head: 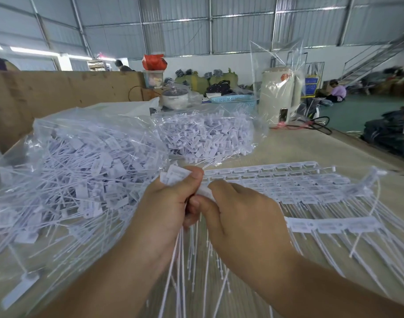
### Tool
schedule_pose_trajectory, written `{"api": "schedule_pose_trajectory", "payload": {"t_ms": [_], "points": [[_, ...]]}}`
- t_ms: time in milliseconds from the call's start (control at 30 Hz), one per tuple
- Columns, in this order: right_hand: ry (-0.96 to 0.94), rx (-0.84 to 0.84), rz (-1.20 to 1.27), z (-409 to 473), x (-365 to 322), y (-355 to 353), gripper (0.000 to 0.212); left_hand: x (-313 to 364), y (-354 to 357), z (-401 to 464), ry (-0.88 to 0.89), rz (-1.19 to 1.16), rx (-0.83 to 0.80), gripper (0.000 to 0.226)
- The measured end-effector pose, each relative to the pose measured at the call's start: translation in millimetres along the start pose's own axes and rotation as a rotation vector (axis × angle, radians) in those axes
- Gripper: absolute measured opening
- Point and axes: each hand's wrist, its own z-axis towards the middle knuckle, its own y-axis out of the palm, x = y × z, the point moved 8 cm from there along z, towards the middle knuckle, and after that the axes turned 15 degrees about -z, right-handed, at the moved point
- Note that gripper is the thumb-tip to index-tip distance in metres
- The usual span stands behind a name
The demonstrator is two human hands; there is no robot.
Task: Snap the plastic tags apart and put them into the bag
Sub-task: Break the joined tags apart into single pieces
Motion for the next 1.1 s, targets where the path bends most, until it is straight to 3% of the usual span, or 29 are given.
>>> {"api": "schedule_pose_trajectory", "payload": {"t_ms": [133, 300, 367, 500, 633, 833, 1000, 1100], "points": [[0.002, 0.043, 0.017, -0.4, 0.3, -2.9, 0.033, -5.1, -2.8, -2.9, 0.006, 0.0, 0.075, 0.031], [-0.038, 0.093, 0.077, 4.4, 5.9, -13.9, 0.033, -8.5, -29.8, 16.9, -0.159, -0.219, 0.238, 0.014], [-0.074, 0.018, 0.09, 4.9, 5.3, -9.6, 0.036, 2.5, -33.5, 22.6, -0.183, -0.192, 0.153, 0.007], [-0.119, -0.214, 0.047, 0.0, 2.0, 11.6, 0.037, 2.9, -14.8, 13.8, -0.177, 0.095, -0.093, 0.018], [-0.103, -0.329, 0.102, -2.4, 6.5, 19.2, 0.046, 2.5, -14.8, 14.0, -0.116, 0.286, -0.101, 0.042], [-0.124, -0.366, 0.212, 3.2, 5.7, 13.0, 0.047, -3.9, -1.4, 5.7, -0.11, 0.282, -0.19, 0.036], [-0.089, -0.379, 0.319, 3.7, 10.4, 13.9, 0.051, -11.2, 13.8, -4.7, -0.165, 0.228, -0.329, 0.044], [-0.091, -0.418, 0.312, 0.7, 9.0, 17.9, 0.058, -13.7, 11.0, -4.0, -0.169, 0.24, -0.305, 0.027]]}}
